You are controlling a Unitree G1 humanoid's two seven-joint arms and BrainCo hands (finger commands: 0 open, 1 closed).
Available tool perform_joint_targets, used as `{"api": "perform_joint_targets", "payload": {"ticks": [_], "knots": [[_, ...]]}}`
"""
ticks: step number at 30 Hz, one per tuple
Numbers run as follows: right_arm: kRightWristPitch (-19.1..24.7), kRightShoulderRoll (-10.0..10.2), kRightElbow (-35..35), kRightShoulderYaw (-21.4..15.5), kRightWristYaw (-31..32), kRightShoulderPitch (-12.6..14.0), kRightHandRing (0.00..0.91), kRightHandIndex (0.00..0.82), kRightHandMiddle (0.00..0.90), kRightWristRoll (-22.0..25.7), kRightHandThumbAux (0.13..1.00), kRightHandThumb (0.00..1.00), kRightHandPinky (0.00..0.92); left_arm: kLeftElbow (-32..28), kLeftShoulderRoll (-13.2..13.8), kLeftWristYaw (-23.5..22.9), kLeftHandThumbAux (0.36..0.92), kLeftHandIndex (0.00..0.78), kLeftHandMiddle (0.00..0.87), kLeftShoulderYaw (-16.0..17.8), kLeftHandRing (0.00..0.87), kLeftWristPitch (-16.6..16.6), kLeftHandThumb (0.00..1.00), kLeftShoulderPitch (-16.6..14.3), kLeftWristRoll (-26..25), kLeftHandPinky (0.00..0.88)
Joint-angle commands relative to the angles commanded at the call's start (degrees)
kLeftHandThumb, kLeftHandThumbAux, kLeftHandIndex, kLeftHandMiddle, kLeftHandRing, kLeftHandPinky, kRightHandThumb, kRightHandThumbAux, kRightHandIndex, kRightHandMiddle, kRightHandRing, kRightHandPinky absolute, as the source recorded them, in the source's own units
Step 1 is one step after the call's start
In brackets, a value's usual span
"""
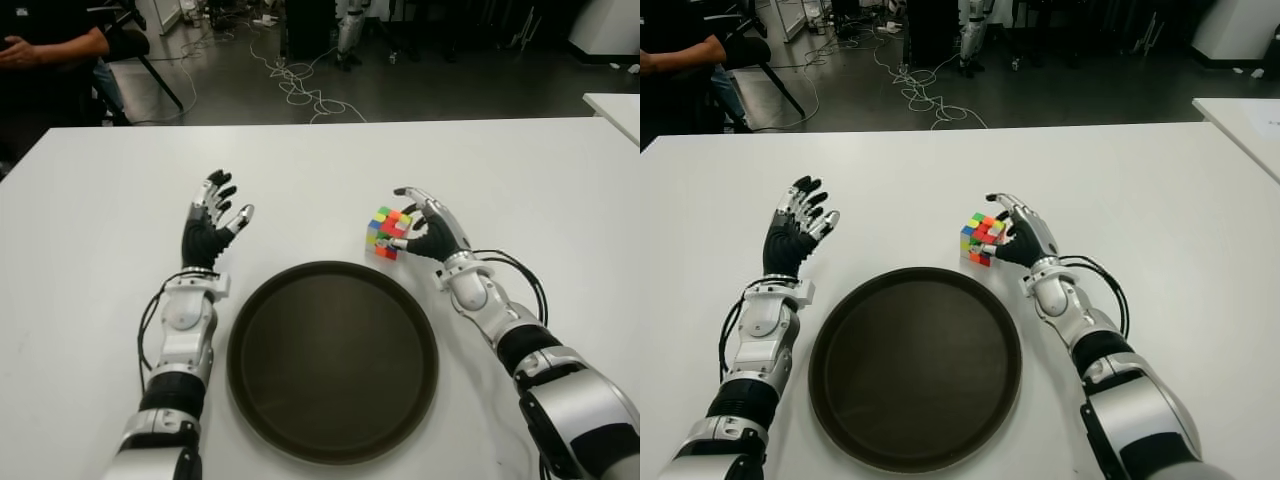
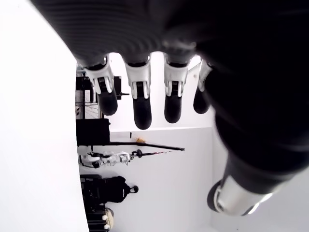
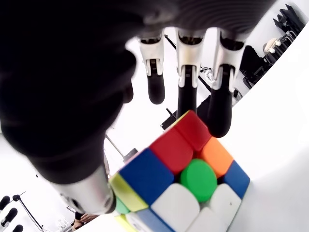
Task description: Pick up the Rubik's Cube and put it in the plate
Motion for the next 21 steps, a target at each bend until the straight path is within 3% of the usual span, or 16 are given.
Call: {"api": "perform_joint_targets", "payload": {"ticks": [21], "knots": [[-0.3,-0.1,0.3,-0.7,1.1,-0.1,0.393,0.195,0.328,0.6,0.814,0.154,0.461,-0.4,0.1,-0.3,0.752,0.058,0.124,-0.3,0.108,-0.2,0.001,0.1,0.3,0.087]]}}
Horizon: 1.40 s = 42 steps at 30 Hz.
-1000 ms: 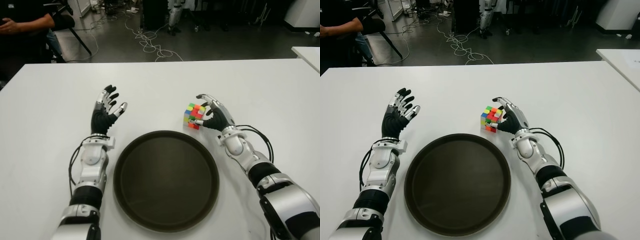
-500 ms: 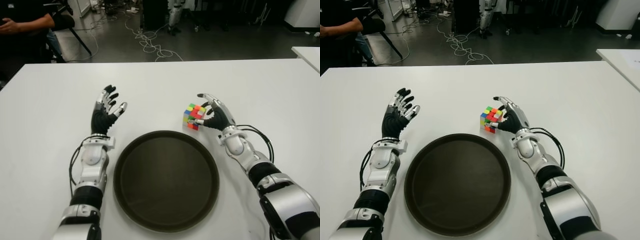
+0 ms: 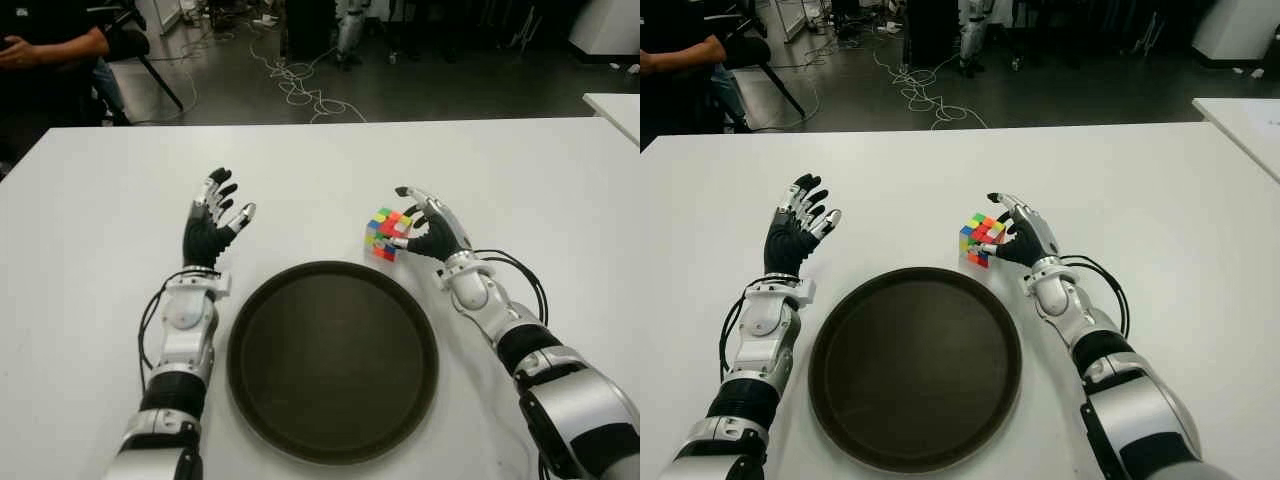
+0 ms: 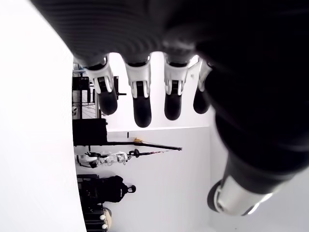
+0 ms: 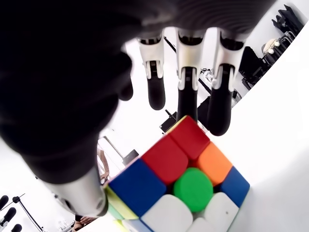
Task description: Pick up the Rubik's Cube and put it in the plate
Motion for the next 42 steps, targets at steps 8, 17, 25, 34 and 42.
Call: {"api": "perform_joint_targets", "payload": {"ticks": [8,17,25,34,42], "knots": [[-0.3,-0.2,0.0,-0.1,0.6,0.0,0.382,0.174,0.307,0.1,0.808,0.102,0.457,-0.1,-0.1,-0.3,0.768,0.060,0.125,0.2,0.106,1.0,0.004,0.0,-0.7,0.090],[0.3,-0.2,-0.3,-0.3,1.9,0.1,0.381,0.160,0.301,0.4,0.816,0.071,0.447,0.0,0.0,-0.4,0.764,0.068,0.136,0.1,0.123,0.6,0.020,0.0,-0.4,0.105],[1.2,-0.3,-0.5,-0.1,2.6,0.0,0.364,0.153,0.290,0.2,0.803,0.069,0.433,0.4,-0.1,-1.3,0.769,0.070,0.143,0.4,0.128,-0.1,0.027,-0.1,-1.1,0.107],[3.0,-0.5,-0.8,0.4,4.1,-0.1,0.303,0.138,0.241,-0.3,0.788,0.014,0.366,0.3,0.1,-1.4,0.770,0.067,0.136,0.5,0.118,0.3,0.023,0.0,-1.0,0.097],[5.4,-0.8,-1.7,1.1,6.2,-0.2,0.247,0.140,0.200,-0.7,0.762,0.000,0.293,0.1,0.1,-1.3,0.768,0.063,0.129,0.4,0.113,0.7,0.019,0.1,-0.9,0.099]]}}
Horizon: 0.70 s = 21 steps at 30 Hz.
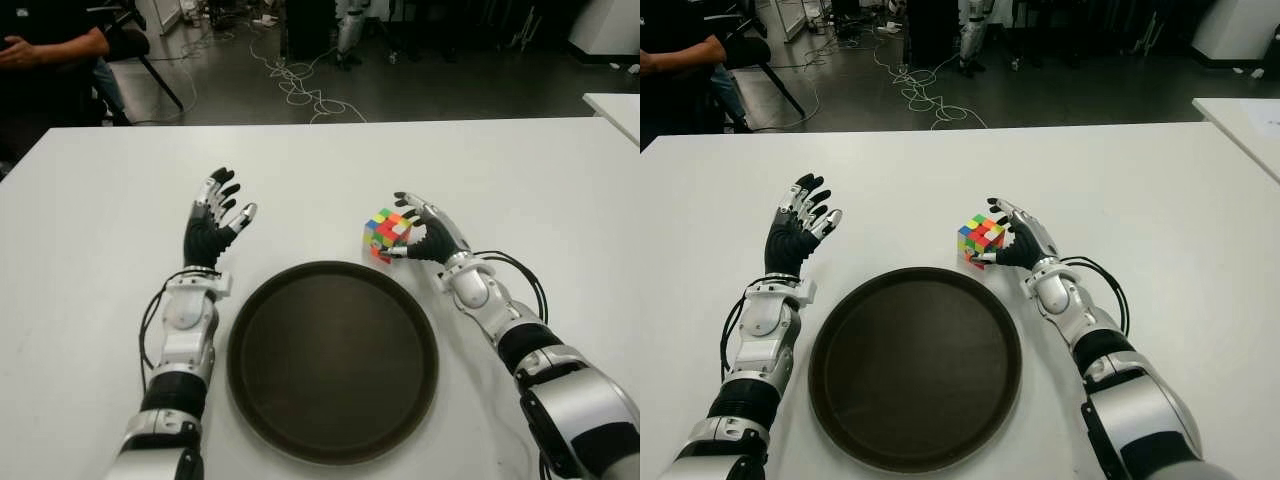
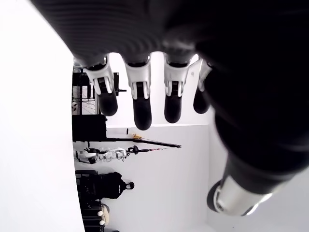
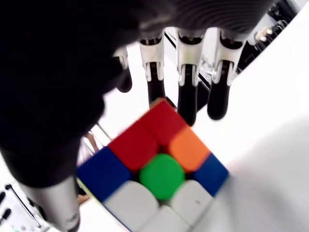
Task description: Pick up the Rubik's Cube and put it in the plate
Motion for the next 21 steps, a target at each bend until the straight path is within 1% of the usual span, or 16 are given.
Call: {"api": "perform_joint_targets", "payload": {"ticks": [9,15,18,21], "knots": [[1.8,-0.2,-0.8,0.4,1.4,0.1,0.217,0.127,0.179,-0.3,0.734,0.000,0.260,-0.6,-0.4,0.4,0.772,0.065,0.131,0.2,0.111,1.1,0.018,0.1,-0.3,0.089],[3.0,-0.5,-1.3,1.1,1.8,0.1,0.174,0.098,0.146,-1.0,0.697,0.000,0.182,-0.9,-0.4,0.6,0.766,0.063,0.130,0.1,0.112,1.2,0.009,0.2,0.0,0.087],[4.2,-0.7,-2.7,1.9,3.2,0.5,0.127,0.068,0.104,-1.6,0.648,0.000,0.126,-0.8,-0.4,0.8,0.768,0.064,0.134,0.0,0.117,1.0,0.011,0.2,0.2,0.091],[5.1,-0.9,-3.3,2.3,4.3,0.6,0.098,0.044,0.078,-1.7,0.617,0.000,0.097,-0.4,-0.3,0.8,0.764,0.063,0.134,0.0,0.117,0.8,0.013,0.1,0.3,0.091]]}}
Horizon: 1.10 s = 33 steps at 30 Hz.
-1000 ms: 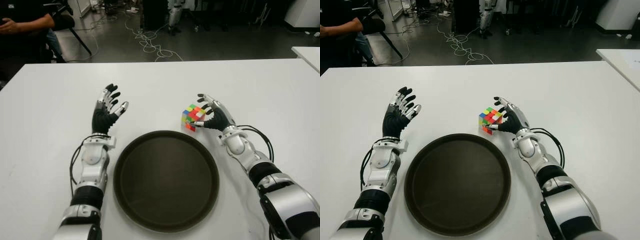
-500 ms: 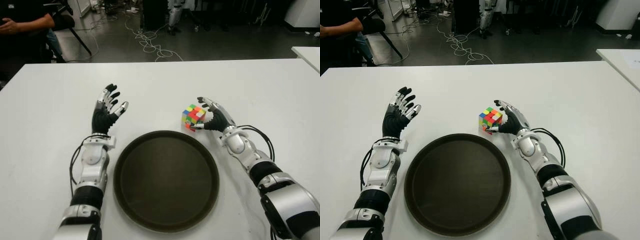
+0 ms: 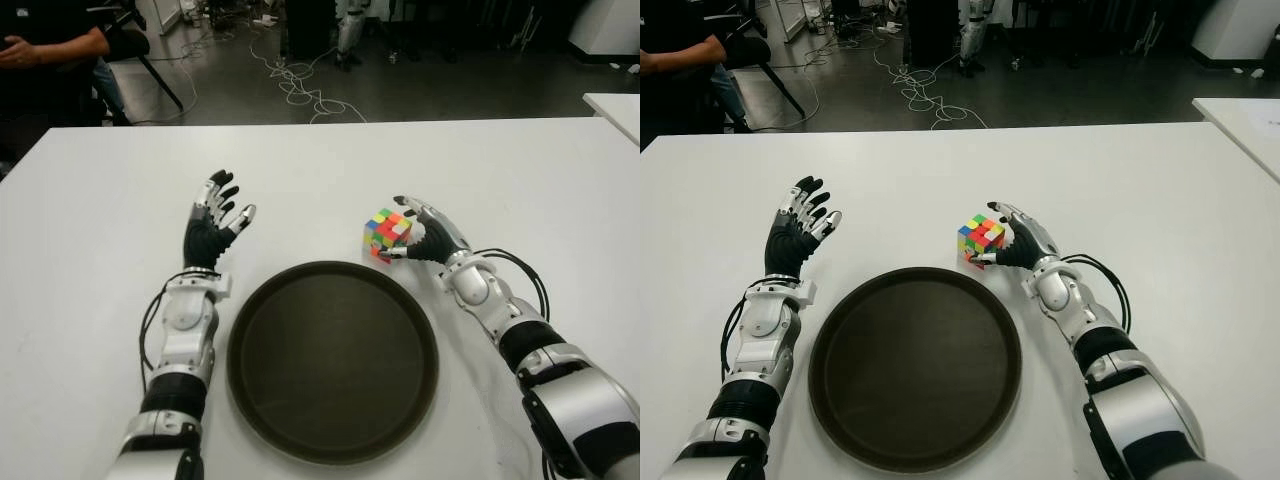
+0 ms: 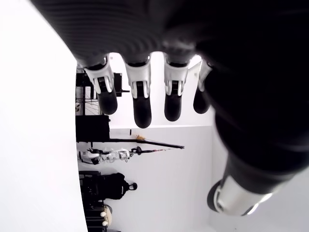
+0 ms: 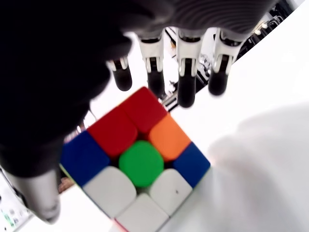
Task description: Pick up the Rubik's Cube and put it in the plate
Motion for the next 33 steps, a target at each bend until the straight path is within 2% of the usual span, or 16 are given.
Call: {"api": "perform_joint_targets", "payload": {"ticks": [4,13,22,33], "knots": [[1.4,-0.3,-0.9,0.7,1.2,0.1,0.059,0.017,0.047,-0.5,0.593,0.000,0.054,0.3,0.1,-0.2,0.765,0.062,0.134,0.0,0.114,-0.4,0.016,0.0,0.0,0.089],[3.9,-0.7,-2.4,1.7,2.7,0.2,0.022,0.000,0.015,-1.1,0.580,0.000,0.032,0.5,0.4,-1.5,0.764,0.062,0.131,-0.2,0.111,-1.0,0.022,0.0,-0.2,0.092],[4.2,-0.7,-3.1,2.0,2.9,0.6,0.033,0.007,0.021,-0.9,0.592,0.000,0.038,0.2,0.0,-1.5,0.763,0.072,0.143,0.2,0.126,-1.2,0.019,0.1,-0.6,0.099],[3.1,-0.3,-2.9,3.3,3.0,0.7,0.052,0.006,0.031,-1.5,0.547,0.000,0.072,-0.4,0.2,-1.5,0.770,0.065,0.139,-0.1,0.123,-0.6,0.022,0.4,-0.3,0.105]]}}
